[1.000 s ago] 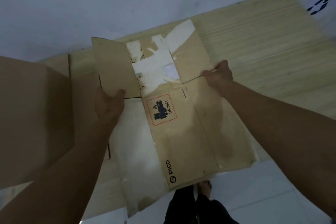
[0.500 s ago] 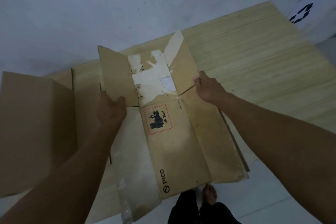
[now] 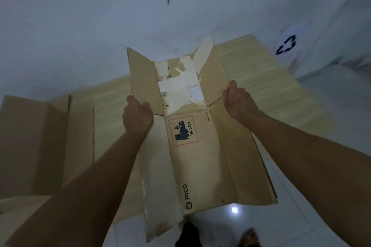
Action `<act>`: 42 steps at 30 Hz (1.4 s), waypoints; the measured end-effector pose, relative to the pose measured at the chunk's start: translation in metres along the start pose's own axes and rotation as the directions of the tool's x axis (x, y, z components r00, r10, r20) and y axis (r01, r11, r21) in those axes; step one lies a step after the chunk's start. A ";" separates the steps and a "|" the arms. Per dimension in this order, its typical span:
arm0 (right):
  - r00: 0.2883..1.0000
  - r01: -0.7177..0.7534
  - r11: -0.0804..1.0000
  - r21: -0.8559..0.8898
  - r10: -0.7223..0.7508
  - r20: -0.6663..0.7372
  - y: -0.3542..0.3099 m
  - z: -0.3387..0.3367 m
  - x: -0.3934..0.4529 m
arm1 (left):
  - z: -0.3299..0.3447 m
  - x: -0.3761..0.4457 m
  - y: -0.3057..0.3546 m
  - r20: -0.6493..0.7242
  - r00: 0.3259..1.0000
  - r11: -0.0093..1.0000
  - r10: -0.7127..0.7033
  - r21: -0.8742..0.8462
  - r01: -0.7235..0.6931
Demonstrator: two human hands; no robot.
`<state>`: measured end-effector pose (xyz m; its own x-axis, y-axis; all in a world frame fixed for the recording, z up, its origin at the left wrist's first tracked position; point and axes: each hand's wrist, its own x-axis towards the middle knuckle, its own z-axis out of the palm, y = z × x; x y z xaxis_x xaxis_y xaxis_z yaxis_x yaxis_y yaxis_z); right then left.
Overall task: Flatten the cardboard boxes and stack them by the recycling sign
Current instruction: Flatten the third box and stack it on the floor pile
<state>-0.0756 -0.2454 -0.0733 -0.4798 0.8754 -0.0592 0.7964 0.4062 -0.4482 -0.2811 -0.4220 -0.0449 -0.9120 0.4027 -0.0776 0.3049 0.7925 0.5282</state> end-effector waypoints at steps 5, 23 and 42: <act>0.993 -0.021 1.000 0.001 0.021 -0.113 0.087 -0.093 -0.010 | 0.034 -0.063 0.101 0.006 0.995 0.993 0.095 -0.065 -0.095; 0.927 -0.242 0.963 0.119 0.265 -0.263 0.382 -0.262 0.080 | 0.229 -0.137 0.403 0.097 0.907 0.904 0.410 -0.171 -0.391; 0.998 -0.040 0.990 0.135 0.047 -0.043 0.618 -0.358 0.265 | 0.395 -0.209 0.599 -0.018 0.966 0.954 0.256 -0.156 -0.256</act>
<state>0.4213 0.3318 -0.0463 -0.4260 0.9038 -0.0418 0.7583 0.3315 -0.5613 0.2001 0.1494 -0.0465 -0.8081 0.5842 0.0756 0.4816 0.5813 0.6559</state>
